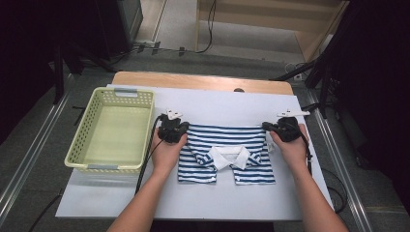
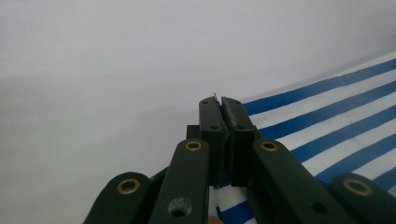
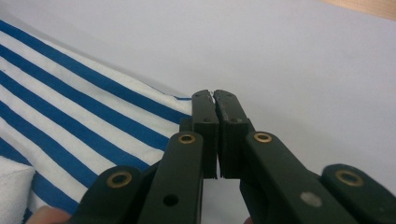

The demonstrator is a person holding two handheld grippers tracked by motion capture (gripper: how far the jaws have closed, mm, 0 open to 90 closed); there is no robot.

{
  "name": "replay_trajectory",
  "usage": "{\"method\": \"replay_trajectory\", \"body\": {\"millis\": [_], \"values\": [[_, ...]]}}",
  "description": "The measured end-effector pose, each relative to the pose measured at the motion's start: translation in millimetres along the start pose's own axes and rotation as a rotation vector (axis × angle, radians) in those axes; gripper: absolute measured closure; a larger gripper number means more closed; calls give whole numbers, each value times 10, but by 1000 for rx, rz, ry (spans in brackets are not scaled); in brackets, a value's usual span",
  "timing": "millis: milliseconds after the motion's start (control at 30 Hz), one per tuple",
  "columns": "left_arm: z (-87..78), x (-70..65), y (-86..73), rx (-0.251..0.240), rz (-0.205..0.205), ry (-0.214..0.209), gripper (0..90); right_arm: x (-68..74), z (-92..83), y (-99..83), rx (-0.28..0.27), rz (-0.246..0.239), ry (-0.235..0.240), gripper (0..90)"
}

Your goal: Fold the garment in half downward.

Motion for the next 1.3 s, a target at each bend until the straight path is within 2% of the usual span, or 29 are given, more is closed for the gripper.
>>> {"method": "replay_trajectory", "body": {"millis": [233,367,467,600,633,667,733,800,833,933,1000,1067,1133,1200,1300], "values": [[97,41,119,-4,4,6,887,-117,189,110,38,18,-6,866],[139,75,155,-1,-10,5,886,-166,269,175,40,25,-7,866],[171,106,149,5,-20,-3,886,-200,333,139,53,59,-1,866],[167,124,146,4,-33,3,855,-203,344,52,57,66,6,859],[160,127,151,3,-38,8,773,-207,327,37,46,71,10,833],[142,127,157,-1,-49,0,677,-217,305,27,31,78,5,735],[90,100,166,-15,-50,-18,570,-239,231,14,-3,114,-10,523],[19,44,163,-41,-34,-57,527,-225,139,-4,-36,138,7,490],[-14,8,154,-42,-21,-76,528,-192,95,-18,-43,132,18,493],[-86,-127,89,-41,10,-156,568,-12,-10,-72,-55,49,71,582],[-104,-219,31,-30,40,-186,652,143,-60,-113,-53,-6,98,672],[-92,-292,-14,-5,52,-220,771,276,-73,-146,-43,-40,115,775],[-47,-347,-50,30,52,-246,894,368,-53,-166,-32,-53,131,854],[14,-382,-87,68,54,-239,900,425,0,-181,-5,-49,130,880],[93,-400,-147,115,30,-238,900,458,91,-210,34,-37,122,882]]}}
Point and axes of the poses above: each handheld gripper's, and its own axes: z roughly forward along the jaws, y roughly out of its top, x roughly to its left, the point moved 3 cm from there along z, roughly forward along the jaws, and after that the axes turned 1 degree about -y, right-handed, at the moved point
